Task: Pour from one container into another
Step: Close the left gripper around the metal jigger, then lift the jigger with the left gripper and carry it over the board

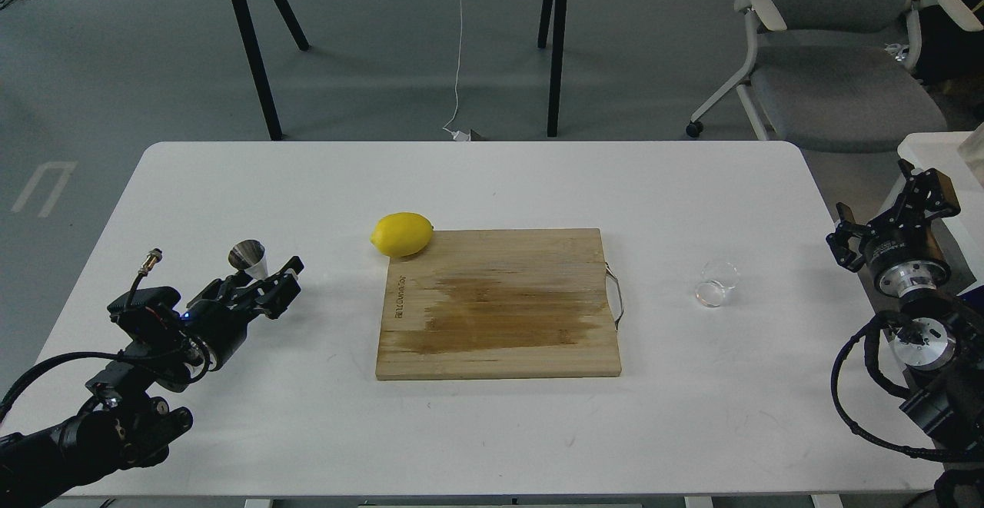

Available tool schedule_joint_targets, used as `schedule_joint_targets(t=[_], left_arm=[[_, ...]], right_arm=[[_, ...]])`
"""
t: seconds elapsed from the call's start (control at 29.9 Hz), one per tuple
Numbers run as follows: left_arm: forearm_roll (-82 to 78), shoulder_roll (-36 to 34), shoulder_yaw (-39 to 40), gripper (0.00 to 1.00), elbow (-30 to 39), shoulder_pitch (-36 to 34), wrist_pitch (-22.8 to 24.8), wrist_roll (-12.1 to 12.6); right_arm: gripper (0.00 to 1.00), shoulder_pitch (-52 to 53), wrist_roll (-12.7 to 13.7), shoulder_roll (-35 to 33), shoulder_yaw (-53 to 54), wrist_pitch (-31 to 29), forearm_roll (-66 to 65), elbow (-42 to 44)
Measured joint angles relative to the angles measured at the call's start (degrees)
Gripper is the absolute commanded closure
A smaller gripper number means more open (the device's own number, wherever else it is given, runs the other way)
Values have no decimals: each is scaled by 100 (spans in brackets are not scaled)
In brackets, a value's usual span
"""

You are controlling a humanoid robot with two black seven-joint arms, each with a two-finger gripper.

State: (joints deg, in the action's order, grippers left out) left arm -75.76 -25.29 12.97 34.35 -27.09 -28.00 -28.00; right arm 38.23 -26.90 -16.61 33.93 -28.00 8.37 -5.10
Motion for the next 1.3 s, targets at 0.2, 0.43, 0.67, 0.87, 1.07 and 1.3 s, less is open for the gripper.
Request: schedule_joint_targets(t=[0.2, 0.43, 0.67, 0.87, 1.07, 1.3], left_arm=[[-1, 139, -1, 29, -251, -51, 0, 0], [-23, 299, -13, 40, -534, -69, 0, 0], [-48, 374, -19, 58, -719, -112, 0, 0], [-76, 377, -31, 78, -792, -129, 0, 0], [-81, 420, -39, 92, -890, -130, 0, 0], [-75, 428, -30, 94, -968, -130, 0, 0]], right_arm=[[0, 0, 0, 0, 0, 0, -2, 0], [0, -50, 0, 0, 0, 0, -2, 0], [0, -95, -7, 0, 8, 0, -1, 0], [0, -97, -8, 0, 9, 0, 1, 0], [0, -97, -8, 0, 9, 0, 1, 0], [0, -97, -8, 0, 17, 0, 1, 0]])
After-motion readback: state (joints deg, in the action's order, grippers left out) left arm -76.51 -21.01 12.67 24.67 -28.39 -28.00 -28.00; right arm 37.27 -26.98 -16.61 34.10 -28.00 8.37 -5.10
